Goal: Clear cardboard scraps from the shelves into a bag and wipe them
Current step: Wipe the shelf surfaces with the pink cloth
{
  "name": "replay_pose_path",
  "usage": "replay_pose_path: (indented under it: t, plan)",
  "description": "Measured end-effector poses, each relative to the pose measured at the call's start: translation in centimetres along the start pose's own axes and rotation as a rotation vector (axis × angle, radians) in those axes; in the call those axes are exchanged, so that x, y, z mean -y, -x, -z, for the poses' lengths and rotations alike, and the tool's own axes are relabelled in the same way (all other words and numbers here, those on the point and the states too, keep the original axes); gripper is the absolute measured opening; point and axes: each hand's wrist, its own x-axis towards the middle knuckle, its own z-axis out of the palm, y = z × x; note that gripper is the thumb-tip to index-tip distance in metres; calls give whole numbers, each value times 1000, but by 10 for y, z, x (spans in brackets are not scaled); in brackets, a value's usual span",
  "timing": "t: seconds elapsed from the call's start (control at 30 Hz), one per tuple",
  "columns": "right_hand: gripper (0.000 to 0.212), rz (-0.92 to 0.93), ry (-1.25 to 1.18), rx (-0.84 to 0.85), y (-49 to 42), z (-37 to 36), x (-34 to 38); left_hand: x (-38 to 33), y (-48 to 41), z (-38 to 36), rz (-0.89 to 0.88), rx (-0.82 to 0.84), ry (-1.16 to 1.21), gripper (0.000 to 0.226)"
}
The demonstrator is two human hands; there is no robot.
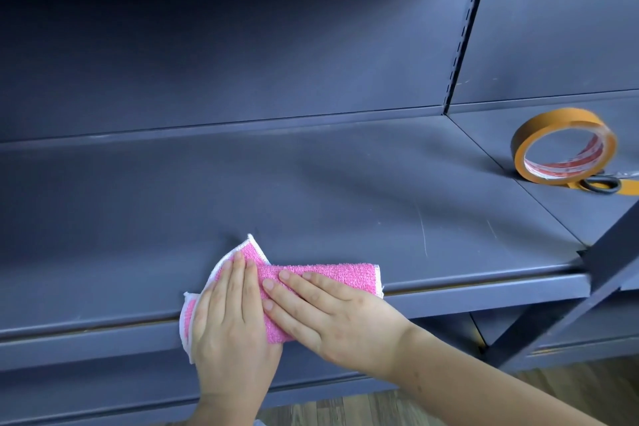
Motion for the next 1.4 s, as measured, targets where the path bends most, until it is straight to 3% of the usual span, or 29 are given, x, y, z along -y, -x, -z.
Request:
replay_pose_path:
  t: [0.53, 1.4]
  plan:
    - [42, 62, 3, -56, 37, -11, -26, -40, -3, -5, -45, 21, -2, 40]
    - [44, 33, -38, -54, 85, -9, -64, -106, -9, -8, -59, 5, 20, 40]
